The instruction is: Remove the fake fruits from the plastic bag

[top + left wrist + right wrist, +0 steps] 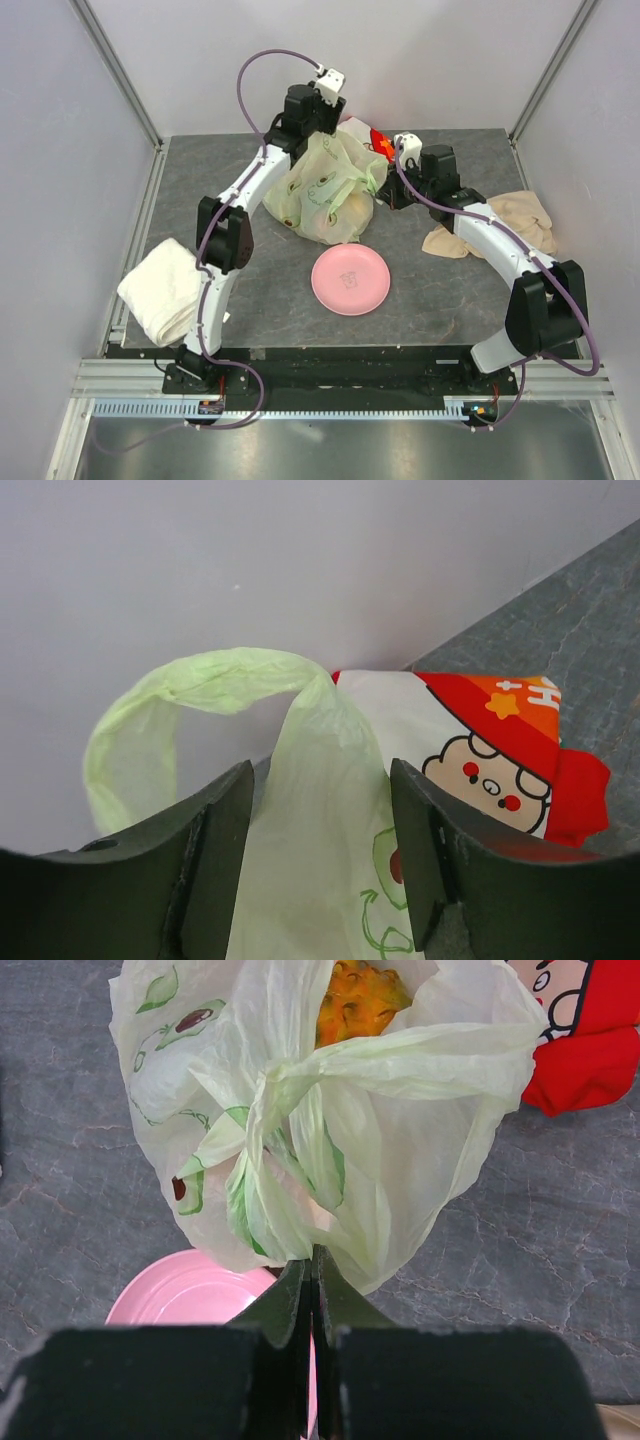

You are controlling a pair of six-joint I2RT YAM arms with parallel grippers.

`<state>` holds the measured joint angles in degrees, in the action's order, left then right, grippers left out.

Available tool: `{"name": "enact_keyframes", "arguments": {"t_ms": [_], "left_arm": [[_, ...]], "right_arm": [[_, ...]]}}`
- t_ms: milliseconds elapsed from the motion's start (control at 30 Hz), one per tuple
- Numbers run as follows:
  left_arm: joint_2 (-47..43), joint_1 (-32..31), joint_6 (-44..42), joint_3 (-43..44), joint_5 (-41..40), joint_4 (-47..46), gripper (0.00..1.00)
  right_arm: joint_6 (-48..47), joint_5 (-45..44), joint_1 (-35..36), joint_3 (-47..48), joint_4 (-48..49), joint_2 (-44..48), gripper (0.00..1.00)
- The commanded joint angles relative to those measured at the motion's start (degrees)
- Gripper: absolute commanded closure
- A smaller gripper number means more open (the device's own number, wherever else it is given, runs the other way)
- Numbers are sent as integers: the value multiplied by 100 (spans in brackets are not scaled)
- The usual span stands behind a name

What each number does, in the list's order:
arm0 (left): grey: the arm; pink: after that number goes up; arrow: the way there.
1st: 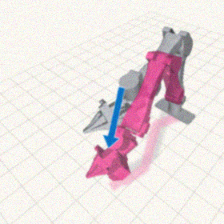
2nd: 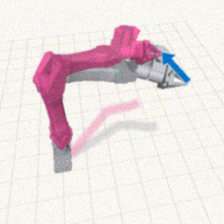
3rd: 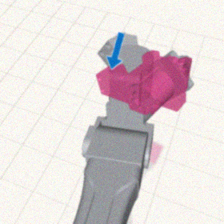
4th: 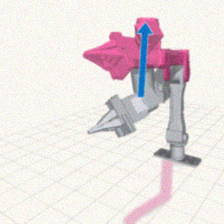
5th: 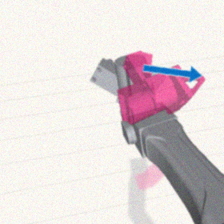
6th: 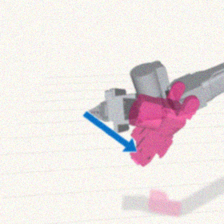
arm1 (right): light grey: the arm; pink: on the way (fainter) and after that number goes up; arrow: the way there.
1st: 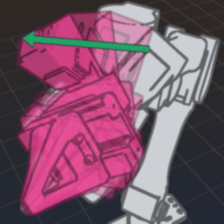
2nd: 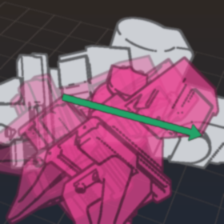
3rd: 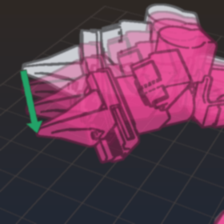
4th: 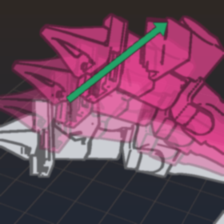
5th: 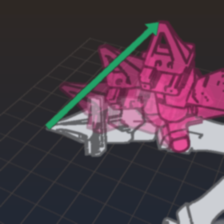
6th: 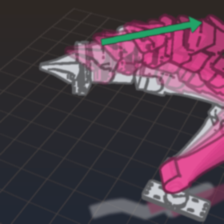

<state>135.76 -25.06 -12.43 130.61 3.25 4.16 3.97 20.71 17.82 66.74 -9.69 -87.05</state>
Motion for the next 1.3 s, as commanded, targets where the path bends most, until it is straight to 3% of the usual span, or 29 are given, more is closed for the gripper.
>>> {"name": "enact_keyframes", "arguments": {"t_ms": [0, 33, 100, 300, 433, 600, 767, 900, 1000, 1200, 1267], "left_arm": [[108, -61, -366, 272, -105, -311, 52], [99, -52, -366, 290, -105, -311, 77], [47, -61, -375, 308, -122, -320, 98], [-768, 176, -296, 132, 35, -66, 98], [-1681, 746, -137, -263, 325, 260, 98], [-2431, 1380, -383, -738, 449, 410, 98], [-2660, 1794, -664, -230, 194, 375, 98], [-3134, 1794, -1068, -53, 422, 348, 98], [-3775, 1776, -1235, -560, 703, 602, 98], [-5828, 1715, -913, -4324, 1020, 1051, 98], [-6331, 1662, -579, -5120, 1020, 1244, 98]], "right_arm": [[-107, -6, -7, -12, 55, 179, 100], [-115, -6, -7, -21, 55, 179, 100], [-133, -14, -7, -12, 64, 162, 100], [-115, -295, -7, 198, 134, -40, 100], [-107, -331, -7, 1032, 187, -654, 100], [95, -59, -16, 3298, 284, -2384, 100], [903, -119, -7, 6073, 510, -4002, 100], [650, -235, 221, 6605, 1082, -3978, 100], [553, -67, 248, 6441, 1145, -3707, 100], [79, 310, 239, 4026, 1110, -2565, 100], [-114, 320, 248, 2954, 1031, -2029, 100]]}}
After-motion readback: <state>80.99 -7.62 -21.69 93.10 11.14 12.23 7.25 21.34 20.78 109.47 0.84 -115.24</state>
